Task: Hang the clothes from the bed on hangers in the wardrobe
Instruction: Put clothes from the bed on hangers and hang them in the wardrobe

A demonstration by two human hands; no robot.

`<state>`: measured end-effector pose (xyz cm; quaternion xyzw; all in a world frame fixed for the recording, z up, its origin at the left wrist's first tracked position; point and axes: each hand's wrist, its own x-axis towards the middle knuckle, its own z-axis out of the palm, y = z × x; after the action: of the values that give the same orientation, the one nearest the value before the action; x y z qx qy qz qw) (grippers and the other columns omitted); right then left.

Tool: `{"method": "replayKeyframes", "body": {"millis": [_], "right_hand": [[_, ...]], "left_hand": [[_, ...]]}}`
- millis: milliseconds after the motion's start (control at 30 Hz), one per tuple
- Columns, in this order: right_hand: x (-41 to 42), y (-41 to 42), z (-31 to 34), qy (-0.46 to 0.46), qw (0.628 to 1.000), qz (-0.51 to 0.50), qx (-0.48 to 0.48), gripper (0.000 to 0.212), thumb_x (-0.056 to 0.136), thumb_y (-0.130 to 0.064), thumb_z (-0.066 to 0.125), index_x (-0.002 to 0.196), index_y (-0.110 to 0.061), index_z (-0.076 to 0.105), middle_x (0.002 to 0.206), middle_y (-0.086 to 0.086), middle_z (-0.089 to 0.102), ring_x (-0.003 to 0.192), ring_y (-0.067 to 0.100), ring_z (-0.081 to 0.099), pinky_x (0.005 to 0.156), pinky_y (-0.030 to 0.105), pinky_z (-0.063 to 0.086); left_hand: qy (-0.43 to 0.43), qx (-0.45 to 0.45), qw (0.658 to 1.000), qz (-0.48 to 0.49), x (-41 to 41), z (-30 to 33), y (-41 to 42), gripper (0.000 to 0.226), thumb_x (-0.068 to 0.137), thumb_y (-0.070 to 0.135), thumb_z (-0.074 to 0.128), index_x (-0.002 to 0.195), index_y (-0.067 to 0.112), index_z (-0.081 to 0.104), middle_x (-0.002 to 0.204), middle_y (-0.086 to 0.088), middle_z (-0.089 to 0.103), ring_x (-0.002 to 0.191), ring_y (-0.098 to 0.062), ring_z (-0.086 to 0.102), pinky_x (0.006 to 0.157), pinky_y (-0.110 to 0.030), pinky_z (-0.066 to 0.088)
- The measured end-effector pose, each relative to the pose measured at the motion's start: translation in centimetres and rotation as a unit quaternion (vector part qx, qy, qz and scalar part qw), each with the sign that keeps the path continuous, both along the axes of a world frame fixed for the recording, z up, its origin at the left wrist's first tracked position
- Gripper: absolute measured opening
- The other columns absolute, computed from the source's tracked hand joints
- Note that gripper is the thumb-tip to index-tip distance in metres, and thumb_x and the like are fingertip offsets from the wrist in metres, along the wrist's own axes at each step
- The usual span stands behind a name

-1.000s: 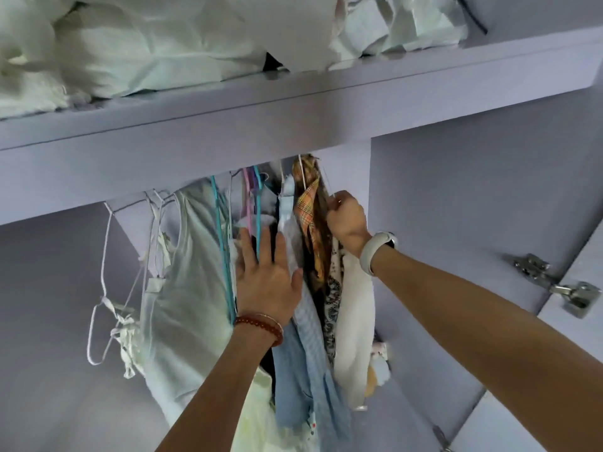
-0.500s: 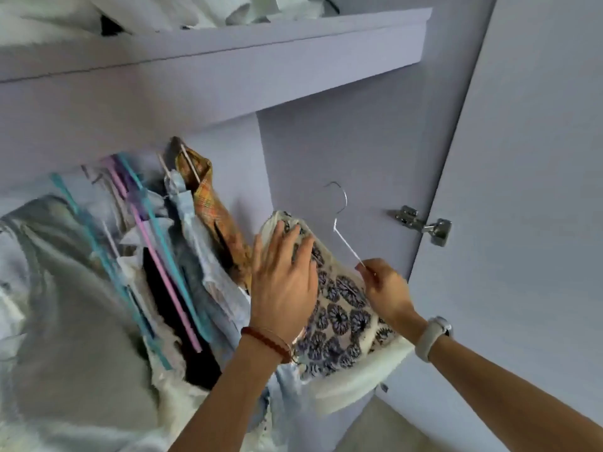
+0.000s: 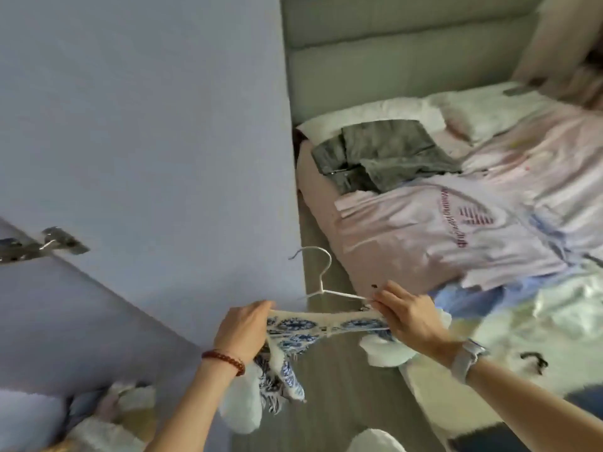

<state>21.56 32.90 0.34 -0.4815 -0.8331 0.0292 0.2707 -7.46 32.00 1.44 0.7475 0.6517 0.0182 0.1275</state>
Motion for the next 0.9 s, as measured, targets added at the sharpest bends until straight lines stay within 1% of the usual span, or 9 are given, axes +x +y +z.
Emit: {"method": "replayKeyframes", "body": {"millis": [133, 200, 333, 400, 467, 567, 733, 833, 900], "right_hand": [[10.0, -3.7, -0.7, -0.020, 0.977, -0.210, 0.024, 0.044, 0.097, -0.037, 0.027, 0.086, -0.017, 0.064, 0.073, 0.003, 0.060, 0.065, 0.025, 0.058, 0.053, 0.033, 0.043], [13.7, -6.2, -1.3, -0.029, 0.949, -0.312, 0.015, 0.035, 0.094, -0.033, 0.037, 0.086, -0.015, 0.065, 0.076, 0.003, 0.062, 0.068, 0.027, 0.059, 0.061, 0.034, 0.043], [17.6, -12.6, -3.3, -0.008, 0.895, -0.443, -0.053, 0.032, 0.090, -0.030, 0.036, 0.088, -0.013, 0.063, 0.081, 0.003, 0.062, 0.070, 0.026, 0.059, 0.061, 0.035, 0.045], [18.2, -15.9, -3.9, 0.006, 0.869, -0.488, -0.081, 0.037, 0.091, -0.034, 0.034, 0.087, -0.012, 0.063, 0.079, 0.003, 0.063, 0.067, 0.024, 0.060, 0.058, 0.034, 0.045], [18.2, -18.9, -4.2, 0.021, 0.841, -0.532, -0.098, 0.038, 0.090, -0.036, 0.035, 0.087, -0.012, 0.065, 0.078, 0.001, 0.065, 0.066, 0.022, 0.062, 0.057, 0.032, 0.047], [17.7, -23.2, -3.7, 0.039, 0.773, -0.630, -0.065, 0.034, 0.090, -0.035, 0.038, 0.086, -0.013, 0.064, 0.077, 0.001, 0.067, 0.065, 0.022, 0.063, 0.057, 0.034, 0.051], [18.6, -28.0, -0.7, 0.036, 0.648, -0.758, 0.061, 0.028, 0.088, -0.026, 0.044, 0.084, -0.005, 0.062, 0.070, 0.007, 0.063, 0.059, 0.021, 0.055, 0.060, 0.036, 0.041], [21.1, -30.8, 0.2, 0.039, 0.566, -0.818, 0.092, 0.025, 0.089, -0.029, 0.045, 0.091, -0.010, 0.061, 0.079, 0.008, 0.064, 0.070, 0.024, 0.055, 0.073, 0.037, 0.034], [23.7, -32.5, 1.0, 0.025, 0.528, -0.842, 0.110, 0.023, 0.090, -0.029, 0.045, 0.093, -0.012, 0.060, 0.084, 0.007, 0.063, 0.076, 0.024, 0.055, 0.077, 0.036, 0.032]], "left_hand": [[-0.093, -0.027, 0.991, -0.087, 10.7, -0.2, 3.1, 0.024, 0.098, 0.025, 0.039, 0.113, 0.027, 0.058, 0.111, 0.003, 0.066, 0.098, -0.022, 0.061, 0.075, -0.030, 0.045], [-0.174, 0.014, 0.979, -0.110, 15.4, -0.5, 3.6, 0.022, 0.097, 0.026, 0.043, 0.102, 0.022, 0.064, 0.099, 0.003, 0.068, 0.087, -0.022, 0.062, 0.065, -0.028, 0.043], [-0.175, 0.106, 0.944, -0.258, 23.4, -0.7, 3.9, 0.026, 0.084, 0.030, 0.044, 0.077, 0.021, 0.068, 0.072, 0.007, 0.068, 0.057, -0.019, 0.061, 0.050, -0.024, 0.039], [-0.185, 0.060, 0.932, -0.307, 26.3, -1.3, 3.7, 0.027, 0.083, 0.032, 0.045, 0.077, 0.021, 0.069, 0.072, 0.005, 0.069, 0.058, -0.021, 0.063, 0.051, -0.022, 0.044], [-0.195, -0.027, 0.922, -0.332, 28.5, -2.2, 3.5, 0.018, 0.084, 0.029, 0.057, 0.083, 0.019, 0.072, 0.079, 0.001, 0.072, 0.068, -0.023, 0.067, 0.058, -0.028, 0.049], [-0.182, -0.111, 0.894, -0.395, 32.2, -2.5, 2.5, 0.011, 0.085, 0.021, 0.065, 0.092, 0.017, 0.072, 0.088, -0.004, 0.073, 0.083, -0.025, 0.066, 0.070, -0.035, 0.052], [-0.238, -0.139, 0.828, -0.488, 40.5, -0.3, -1.7, 0.017, 0.088, 0.022, 0.061, 0.099, 0.016, 0.071, 0.093, -0.004, 0.071, 0.087, -0.022, 0.064, 0.072, -0.025, 0.045], [-0.272, -0.139, 0.799, -0.518, 45.2, 0.9, -4.6, 0.017, 0.089, 0.022, 0.060, 0.101, 0.015, 0.070, 0.095, -0.005, 0.071, 0.087, -0.023, 0.064, 0.075, -0.029, 0.050], [-0.305, -0.140, 0.781, -0.527, 48.6, 1.8, -6.3, 0.016, 0.088, 0.019, 0.061, 0.100, 0.015, 0.070, 0.092, -0.005, 0.072, 0.084, -0.023, 0.065, 0.075, -0.033, 0.053]]}}
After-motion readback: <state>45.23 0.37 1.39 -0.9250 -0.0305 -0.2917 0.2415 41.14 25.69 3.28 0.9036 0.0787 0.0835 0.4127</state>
